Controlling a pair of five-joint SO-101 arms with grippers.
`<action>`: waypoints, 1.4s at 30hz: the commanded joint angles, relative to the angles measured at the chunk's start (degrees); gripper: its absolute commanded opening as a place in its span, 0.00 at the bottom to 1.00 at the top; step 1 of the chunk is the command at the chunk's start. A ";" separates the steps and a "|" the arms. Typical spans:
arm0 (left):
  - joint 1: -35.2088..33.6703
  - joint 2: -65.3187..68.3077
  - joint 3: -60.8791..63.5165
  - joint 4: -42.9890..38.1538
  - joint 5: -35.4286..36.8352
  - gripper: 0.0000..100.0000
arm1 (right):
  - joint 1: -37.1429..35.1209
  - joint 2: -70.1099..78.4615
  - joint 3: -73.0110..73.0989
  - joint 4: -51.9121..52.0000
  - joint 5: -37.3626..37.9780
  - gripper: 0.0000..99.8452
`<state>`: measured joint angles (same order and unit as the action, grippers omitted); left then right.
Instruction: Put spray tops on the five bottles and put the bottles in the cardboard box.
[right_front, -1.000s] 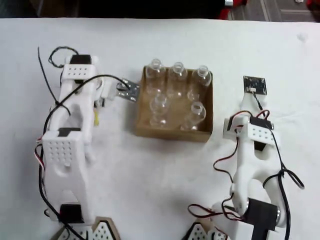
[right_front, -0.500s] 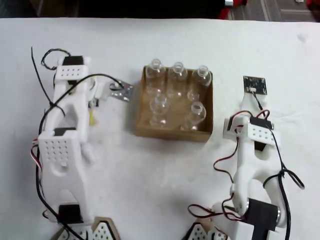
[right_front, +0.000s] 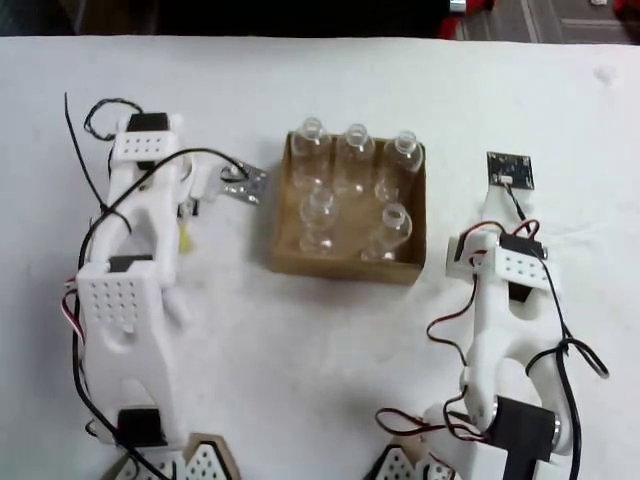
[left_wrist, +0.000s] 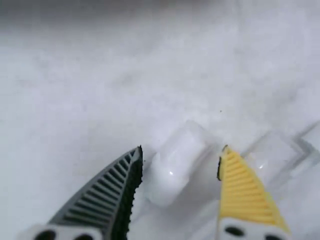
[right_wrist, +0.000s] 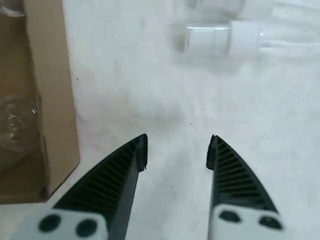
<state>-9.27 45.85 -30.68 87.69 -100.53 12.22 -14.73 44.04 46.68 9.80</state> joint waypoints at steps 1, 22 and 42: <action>2.15 -0.40 2.02 -0.88 1.05 0.23 | -0.48 -0.31 -0.18 -0.84 0.70 0.17; 6.11 -5.76 -11.96 12.31 14.95 0.02 | -0.48 -0.31 -0.18 -0.84 0.70 0.17; 14.20 -33.98 -36.22 14.15 74.11 0.02 | -1.10 -0.31 2.02 -3.56 0.70 0.17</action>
<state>0.66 19.74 -62.15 101.41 -34.59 11.96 -14.73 45.98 44.57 9.80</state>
